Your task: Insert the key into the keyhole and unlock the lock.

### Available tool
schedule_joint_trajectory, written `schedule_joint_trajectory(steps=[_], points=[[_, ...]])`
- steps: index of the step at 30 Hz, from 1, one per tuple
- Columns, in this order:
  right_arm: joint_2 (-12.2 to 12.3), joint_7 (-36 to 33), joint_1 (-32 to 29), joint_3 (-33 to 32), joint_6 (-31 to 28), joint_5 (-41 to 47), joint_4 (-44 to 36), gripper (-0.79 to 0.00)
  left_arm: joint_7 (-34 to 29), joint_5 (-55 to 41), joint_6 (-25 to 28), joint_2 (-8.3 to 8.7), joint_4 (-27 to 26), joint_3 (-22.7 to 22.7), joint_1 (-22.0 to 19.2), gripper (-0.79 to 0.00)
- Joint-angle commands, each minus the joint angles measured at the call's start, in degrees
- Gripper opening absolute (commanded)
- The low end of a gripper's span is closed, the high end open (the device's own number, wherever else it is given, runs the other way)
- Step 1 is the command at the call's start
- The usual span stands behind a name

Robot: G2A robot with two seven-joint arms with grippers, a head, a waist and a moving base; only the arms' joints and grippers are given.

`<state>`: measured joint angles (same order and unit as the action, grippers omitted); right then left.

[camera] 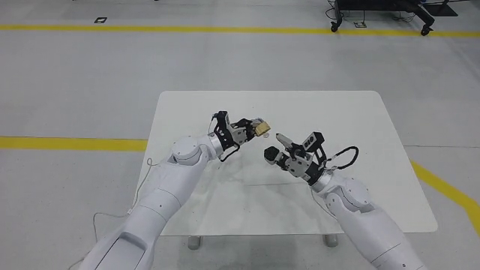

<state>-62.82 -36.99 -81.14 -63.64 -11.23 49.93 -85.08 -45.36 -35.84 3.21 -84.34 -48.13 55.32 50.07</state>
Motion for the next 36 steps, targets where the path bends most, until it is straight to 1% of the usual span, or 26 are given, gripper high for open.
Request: schedule_joint_trajectory(steps=[1, 4, 11, 14, 15, 17, 18, 19, 29, 33, 36], points=[[-0.57, 2.24, 1.18, 1.59, -1.19, -1.66, 1.16, -0.456, -0.37, -0.24, 0.03, -0.18, 0.45, -0.19, -0.21, -0.785], [-1.28, 3.8, 2.36, 3.09, -1.88, -2.0, 2.36, -0.471, -0.73, -0.49, 0.14, -0.4, 1.01, -0.35, -0.53, -0.785], [-2.01, 2.53, 3.35, 2.8, -3.1, 0.22, 4.99, -0.468, -1.78, -1.0, 0.89, -0.52, 1.96, 0.22, -0.94, -0.785], [-2.16, 2.26, 3.25, 2.39, -3.25, 0.45, 5.16, -0.486, -2.21, -0.36, 0.98, -0.51, 2.18, 0.2, -1.07, -0.785], [-2.21, 2.19, 3.19, 2.27, -3.23, 0.52, 5.11, -0.536, -2.31, -0.23, 1.02, -0.51, 2.24, 0.22, -1.09, -0.785], [-2.28, 2.52, 3.11, 2.13, -3.12, -0.2, 4.93, -0.693, -2.31, -0.03, 1.17, -0.53, 2.3, 0.27, -1.11, -0.785], [-2.33, 3.02, 3.08, 2.13, -3.04, -0.72, 4.77, -0.757, -2.4, 0.03, 1.23, -0.54, 2.28, 0.29, -1.12, -0.785], [-2.4, 3.57, 3.05, 2.15, -2.89, -1.06, 4.64, -0.785, -2.51, 0.03, 1.25, -0.55, 2.31, 0.32, -1.1, -0.785], [-2.98, 6.19, 2.76, 1.77, -2.24, -2.87, 4.07, -0.785, -3.24, 1.59, 1.57, -0.58, 2.1, 0.2, -0.97, -0.785], [-3.19, 5.68, 2.51, 1.28, -1.87, -1.56, 4.54, -0.785, -3.43, 2.35, 2.04, -0.56, 1.86, 0.19, -0.86, -0.785], [-3.47, 6.86, 2.3, 0.61, -1.71, 0.87, 4.89, -0.785, -3.25, 3.47, 3.37, -0.52, 1.42, 0.11, -0.64, -0.785]])
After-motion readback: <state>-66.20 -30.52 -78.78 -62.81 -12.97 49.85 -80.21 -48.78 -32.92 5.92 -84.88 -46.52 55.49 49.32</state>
